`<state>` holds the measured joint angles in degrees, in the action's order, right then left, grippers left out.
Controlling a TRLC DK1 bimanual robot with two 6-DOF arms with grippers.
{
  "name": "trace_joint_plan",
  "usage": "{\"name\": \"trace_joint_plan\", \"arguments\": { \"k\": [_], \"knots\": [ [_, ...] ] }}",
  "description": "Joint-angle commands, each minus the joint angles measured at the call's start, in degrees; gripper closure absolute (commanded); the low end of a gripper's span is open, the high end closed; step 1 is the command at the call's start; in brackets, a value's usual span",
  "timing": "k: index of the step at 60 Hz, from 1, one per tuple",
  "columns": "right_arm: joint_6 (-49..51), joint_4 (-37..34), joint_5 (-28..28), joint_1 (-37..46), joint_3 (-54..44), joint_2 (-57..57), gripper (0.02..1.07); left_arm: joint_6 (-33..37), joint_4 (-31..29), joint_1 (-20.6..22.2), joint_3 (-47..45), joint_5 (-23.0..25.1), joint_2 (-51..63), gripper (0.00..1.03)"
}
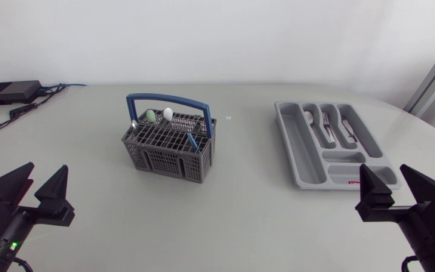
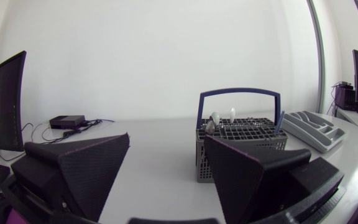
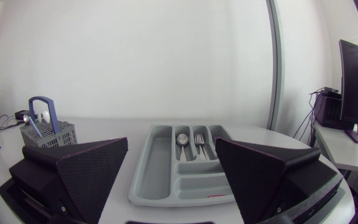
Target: Unload the cutlery basket into the drawer organizer.
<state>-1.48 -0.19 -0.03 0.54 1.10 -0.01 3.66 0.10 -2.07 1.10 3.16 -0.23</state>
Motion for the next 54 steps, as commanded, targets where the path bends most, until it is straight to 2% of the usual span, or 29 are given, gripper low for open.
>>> {"name": "trace_joint_plan", "arguments": {
  "k": [1,37,54],
  "knots": [
    [-0.3,-0.1,-0.1,0.2,-1.2,-0.3,0.05,0.7,0.6,0.4,-1.2,0.4,-0.6,0.04],
    [-0.4,0.3,-0.2,-0.9,-1.2,-0.4,0.05,0.9,1.3,0.0,-0.8,0.5,-0.6,0.04],
    [0.5,-0.1,-0.1,-3.5,2.2,-0.3,0.05,0.7,-2.9,0.3,10.1,0.5,3.1,0.05]
  ]
}}
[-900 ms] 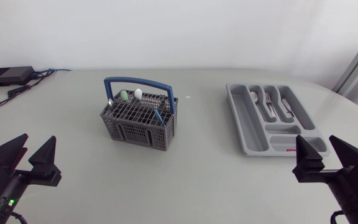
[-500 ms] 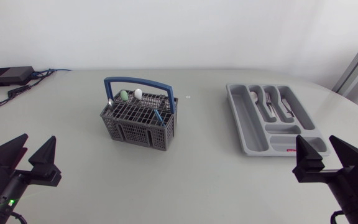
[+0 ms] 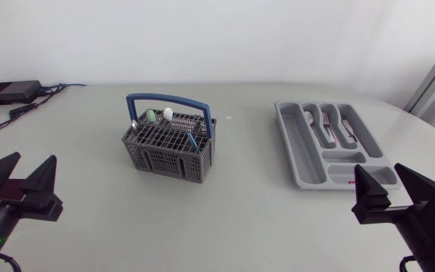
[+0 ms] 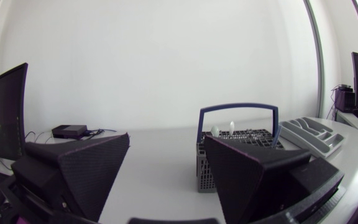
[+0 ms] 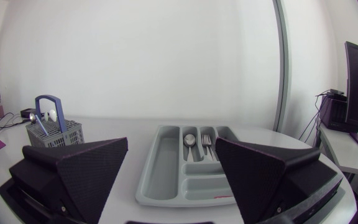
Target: Unload the cutlery basket into the drawer organizer.
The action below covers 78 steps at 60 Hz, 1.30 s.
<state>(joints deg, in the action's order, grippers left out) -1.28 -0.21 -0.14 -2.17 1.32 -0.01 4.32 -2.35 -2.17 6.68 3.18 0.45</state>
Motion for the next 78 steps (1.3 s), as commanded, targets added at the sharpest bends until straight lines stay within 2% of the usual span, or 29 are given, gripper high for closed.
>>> {"name": "trace_joint_plan", "arguments": {
  "k": [1,8,21,27,32,36,39,43,50,56,62,65,78],
  "knots": [
    [0.3,-0.1,0.1,-1.0,2.2,-0.3,0.05,0.1,-0.6,0.5,5.0,0.5,3.3,0.05],
    [0.9,1.1,0.7,-2.7,4.3,1.8,0.06,-0.2,-0.2,1.2,10.0,0.5,13.4,0.05],
    [0.7,4.9,1.7,-5.0,11.1,15.7,0.07,-0.7,-0.1,1.7,19.6,0.7,34.1,0.08],
    [0.6,5.2,3.7,-7.7,14.3,21.0,0.07,0.0,-2.5,2.1,24.7,1.0,43.0,0.12],
    [0.6,4.7,5.6,-10.0,16.9,25.8,0.07,0.6,-6.8,2.1,29.7,2.0,50.7,0.13],
    [0.7,3.9,7.2,-11.0,18.8,29.1,0.07,1.0,-9.2,0.5,33.6,2.1,56.3,0.14],
    [0.7,2.4,8.5,-11.8,20.5,31.7,0.07,1.2,-10.3,-0.3,36.0,2.8,59.9,0.18],
    [0.8,-1.0,10.0,-12.6,23.4,35.6,0.07,3.2,-12.1,-1.9,39.7,3.4,65.0,0.18],
    [1.8,-7.0,10.2,-12.9,28.8,43.4,0.07,13.5,-14.4,-2.3,44.1,4.0,72.5,0.18],
    [2.7,-10.6,8.6,-14.9,32.8,49.0,0.07,15.7,-14.7,-3.3,46.8,4.6,78.4,0.16],
    [3.8,-14.5,1.2,-15.2,36.9,54.7,0.07,17.4,-15.3,-4.5,51.4,7.0,87.4,0.12],
    [3.8,-15.4,-0.3,-15.4,38.9,58.4,0.07,17.9,-15.3,-4.8,52.7,8.4,89.7,0.12],
    [3.5,-14.1,-0.1,-20.9,46.0,73.0,0.07,19.8,-15.3,-4.5,59.2,11.1,100.5,0.12]
  ]
}}
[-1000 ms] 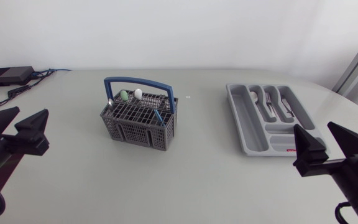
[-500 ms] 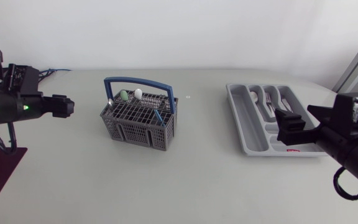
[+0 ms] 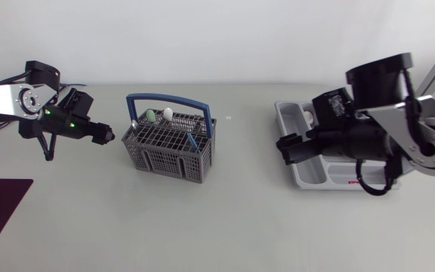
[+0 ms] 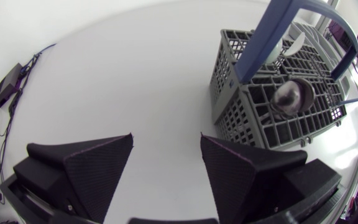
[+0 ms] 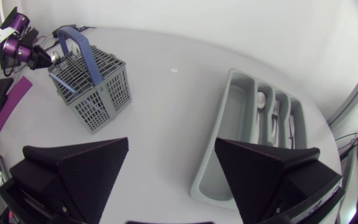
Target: Unload the cutlery basket into the drawer organizer.
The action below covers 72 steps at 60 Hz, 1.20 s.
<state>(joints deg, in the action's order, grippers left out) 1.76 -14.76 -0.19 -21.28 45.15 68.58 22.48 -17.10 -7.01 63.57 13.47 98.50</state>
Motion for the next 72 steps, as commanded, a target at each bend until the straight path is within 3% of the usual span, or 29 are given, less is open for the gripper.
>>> {"name": "trace_joint_plan", "arguments": {
  "k": [1,13,30,47,52,63,72],
  "knots": [
    [0.4,0.4,0.1,-2.3,2.6,5.3,0.07,2.0,-0.6,0.8,2.5,0.9,3.0,0.12],
    [0.5,1.7,1.4,-4.6,5.2,12.3,0.07,3.2,-0.6,4.2,2.9,1.0,3.8,0.12],
    [2.0,2.8,0.2,-3.5,4.0,12.4,0.07,4.0,-1.9,9.0,1.9,1.0,2.4,0.12],
    [15.6,8.7,-2.9,-4.0,-0.8,7.7,0.07,3.8,-1.8,13.1,2.2,1.0,2.4,0.12],
    [18.0,7.6,-5.7,-4.0,-0.8,7.5,0.07,3.8,-1.8,12.8,2.3,1.0,2.2,0.11],
    [21.2,6.3,-6.4,-5.4,0.7,8.6,0.07,5.9,-1.9,9.3,0.1,1.0,-1.1,0.06],
    [26.5,6.1,-14.2,-5.8,2.9,9.5,0.07,11.1,-1.8,7.5,-5.8,1.1,-8.3,0.05]
  ]
}}
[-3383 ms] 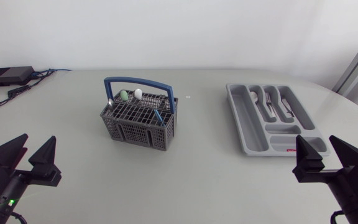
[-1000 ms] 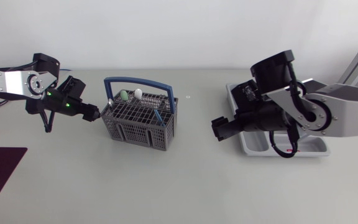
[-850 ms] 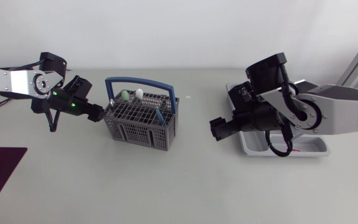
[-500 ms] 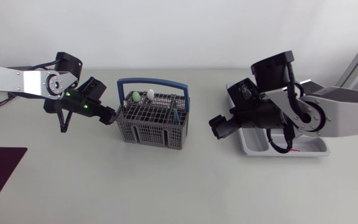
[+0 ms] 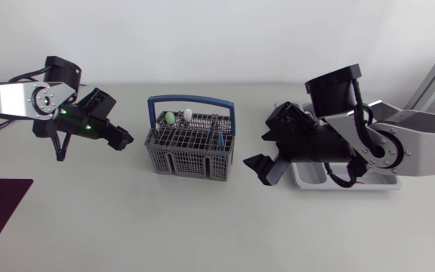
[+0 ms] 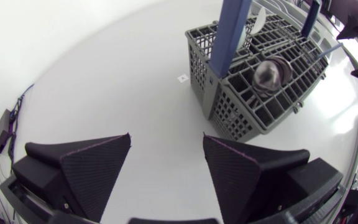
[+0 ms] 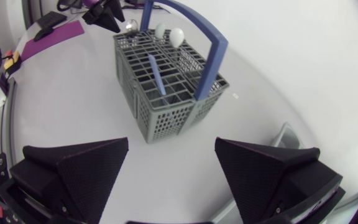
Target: Unload the cutlery basket into the drawer organizer.
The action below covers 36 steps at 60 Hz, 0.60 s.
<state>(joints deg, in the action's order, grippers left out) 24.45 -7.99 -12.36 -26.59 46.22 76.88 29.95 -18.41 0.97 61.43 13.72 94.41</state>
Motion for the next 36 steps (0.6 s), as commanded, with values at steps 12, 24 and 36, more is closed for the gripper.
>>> {"name": "trace_joint_plan", "arguments": {
  "k": [12,24,36],
  "knots": [
    [9.0,-0.1,-10.8,0.4,3.7,4.0,0.07,8.5,0.0,0.3,-9.0,2.9,-11.1,0.05],
    [14.0,2.0,-13.6,1.5,5.3,9.2,0.13,10.5,0.0,3.4,-11.2,4.2,-15.6,0.05],
    [16.5,2.1,-16.6,4.0,9.9,13.7,0.18,12.8,0.0,7.6,-13.3,6.2,-18.6,0.05]
  ]
}}
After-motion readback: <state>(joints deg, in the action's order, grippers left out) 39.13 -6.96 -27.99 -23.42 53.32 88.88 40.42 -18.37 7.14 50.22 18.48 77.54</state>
